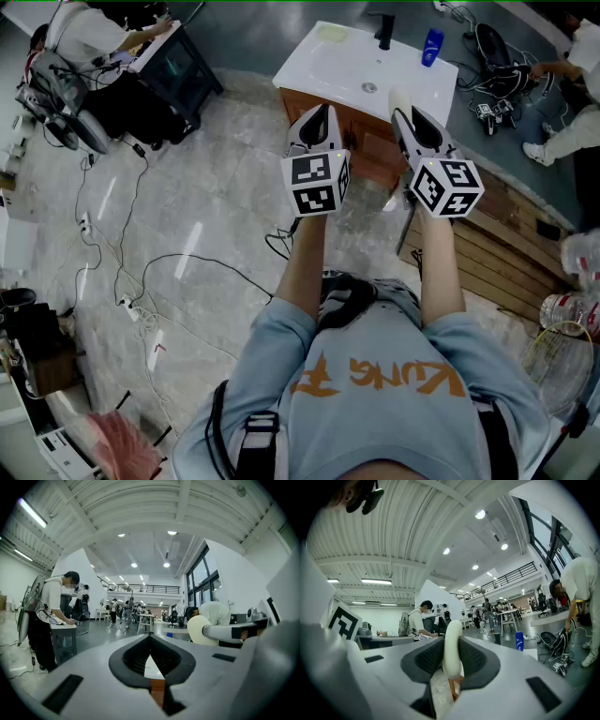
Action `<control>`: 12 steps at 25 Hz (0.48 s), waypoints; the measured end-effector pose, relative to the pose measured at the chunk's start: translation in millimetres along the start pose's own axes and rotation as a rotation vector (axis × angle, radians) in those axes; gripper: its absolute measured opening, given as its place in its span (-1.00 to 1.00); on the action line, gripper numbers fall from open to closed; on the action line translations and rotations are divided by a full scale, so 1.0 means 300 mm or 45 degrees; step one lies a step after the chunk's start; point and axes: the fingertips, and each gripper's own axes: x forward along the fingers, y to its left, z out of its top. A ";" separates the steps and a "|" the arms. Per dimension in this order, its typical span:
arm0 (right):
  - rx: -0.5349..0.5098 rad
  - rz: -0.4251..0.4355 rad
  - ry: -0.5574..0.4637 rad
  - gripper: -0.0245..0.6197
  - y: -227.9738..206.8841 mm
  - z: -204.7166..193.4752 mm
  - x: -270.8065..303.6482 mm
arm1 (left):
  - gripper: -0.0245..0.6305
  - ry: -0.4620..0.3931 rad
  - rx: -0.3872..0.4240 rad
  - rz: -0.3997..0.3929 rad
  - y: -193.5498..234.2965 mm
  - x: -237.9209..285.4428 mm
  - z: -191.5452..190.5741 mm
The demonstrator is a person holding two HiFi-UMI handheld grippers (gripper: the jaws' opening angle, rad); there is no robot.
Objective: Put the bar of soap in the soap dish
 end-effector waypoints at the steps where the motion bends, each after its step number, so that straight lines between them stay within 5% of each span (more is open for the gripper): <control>1: 0.008 -0.003 -0.007 -0.56 -0.006 0.003 0.000 | -0.86 0.000 0.002 -0.004 -0.003 0.004 0.001; 12: 0.070 0.040 -0.082 -0.56 -0.024 0.056 0.040 | -0.86 -0.025 0.000 0.006 0.019 0.041 0.041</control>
